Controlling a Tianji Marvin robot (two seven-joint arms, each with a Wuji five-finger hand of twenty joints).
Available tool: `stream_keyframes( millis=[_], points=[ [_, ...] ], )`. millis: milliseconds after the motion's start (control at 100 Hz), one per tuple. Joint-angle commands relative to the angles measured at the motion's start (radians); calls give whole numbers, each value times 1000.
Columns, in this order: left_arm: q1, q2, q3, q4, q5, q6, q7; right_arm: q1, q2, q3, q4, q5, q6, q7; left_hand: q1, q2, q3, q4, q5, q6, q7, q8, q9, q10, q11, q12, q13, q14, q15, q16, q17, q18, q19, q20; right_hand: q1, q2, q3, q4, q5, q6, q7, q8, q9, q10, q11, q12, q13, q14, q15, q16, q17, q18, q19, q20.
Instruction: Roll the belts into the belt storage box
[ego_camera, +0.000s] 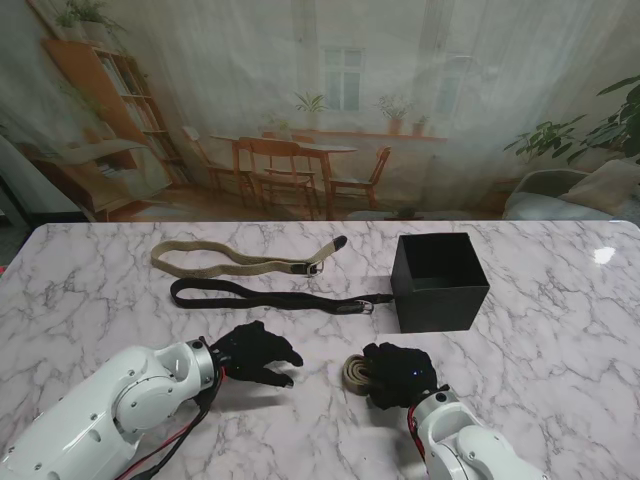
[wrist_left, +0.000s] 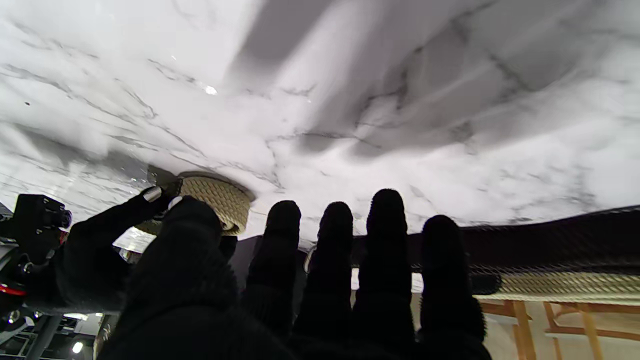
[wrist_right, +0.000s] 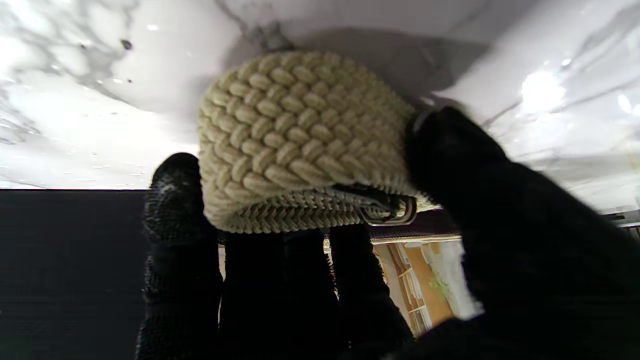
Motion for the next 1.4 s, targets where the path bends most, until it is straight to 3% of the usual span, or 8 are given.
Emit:
stream_keyframes(
  millis=[0, 160, 260, 420, 480, 630, 1080, 1390],
  points=[
    [12, 2, -17, -11, 5, 2, -2, -13, -3, -12, 36, 7, 12, 10, -18, 25, -26, -11, -18, 7, -3, 7, 22, -6, -15, -15, 21, 12, 19, -5, -2, 24, 20, 12, 123, -11, 84, -8, 48, -74, 80, 35, 66, -51, 99, 41, 173, -89, 520, 64, 47, -97, 63, 1],
    [41, -3, -63, -18, 30, 7, 33, -4, -8, -21, 54, 12, 27, -26, -16, 25, -25, -11, -14, 7, -1, 10, 25, -7, -17, -19, 22, 11, 18, -5, -1, 26, 19, 11, 166, -32, 75, -35, 78, -126, 159, 53, 116, -68, 101, 54, 209, -98, 551, 87, 84, -111, 82, 9],
    [50, -5, -76, -15, 36, 14, 45, 0, -7, -25, 59, 15, 32, -19, -15, 25, -25, -11, -13, 10, -1, 12, 26, -7, -18, -21, 23, 12, 18, -5, -5, 30, 15, 9, 91, -47, 43, 23, 63, -120, 167, 41, 82, -63, 102, 42, 186, -88, 523, 85, 57, -97, 58, 9],
    [56, -6, -85, -15, 45, 15, 53, 6, -11, -35, 73, 21, 38, -40, -16, 24, -26, -11, -13, 8, -1, 13, 25, -9, -19, -23, 24, 11, 18, -5, -5, 31, 14, 8, 200, -25, 69, -35, 83, -166, 235, 62, 139, -83, 122, 69, 219, -107, 585, 112, 86, -113, 96, 28],
    [59, -6, -88, -17, 46, 16, 57, 8, -14, -38, 80, 26, 39, -64, -17, 24, -26, -11, -13, 7, -1, 14, 26, -8, -19, -23, 25, 11, 17, -5, -5, 31, 14, 8, 224, -16, 94, -35, 85, -189, 298, 2, 163, -92, 127, 80, 235, -114, 618, 111, 103, -118, 117, 31],
    [66, -8, -100, -20, 52, 15, 70, 3, -20, -28, 88, 23, 25, -123, -18, 23, -25, -11, -12, 8, -1, 15, 28, -9, -20, -25, 26, 10, 17, -5, -4, 32, 13, 9, 243, -29, 154, -44, 125, -254, 378, -16, 211, -105, 145, 80, 281, -125, 667, 124, 148, -131, 157, 38],
    [83, -14, -136, -23, 73, 22, 111, -88, -22, 83, -8, -29, -63, -207, -19, 22, -25, -11, -11, 9, -1, 16, 30, -11, -20, -27, 26, 10, 15, -5, -6, 34, 11, 9, 248, -33, 178, -48, 157, -288, 428, -36, 225, -94, 154, 103, 298, -130, 698, 146, 166, -130, 177, 38],
    [85, -20, -164, -5, 90, 53, 159, -141, -23, 240, -113, -97, -187, -285, -21, 22, -26, -12, -9, 10, 1, 18, 28, -12, -22, -30, 23, 9, 10, -8, -9, 37, 5, 7, 249, -27, 180, -54, 161, -289, 433, -42, 223, -89, 152, 115, 297, -133, 700, 151, 166, -128, 177, 37]
  ],
)
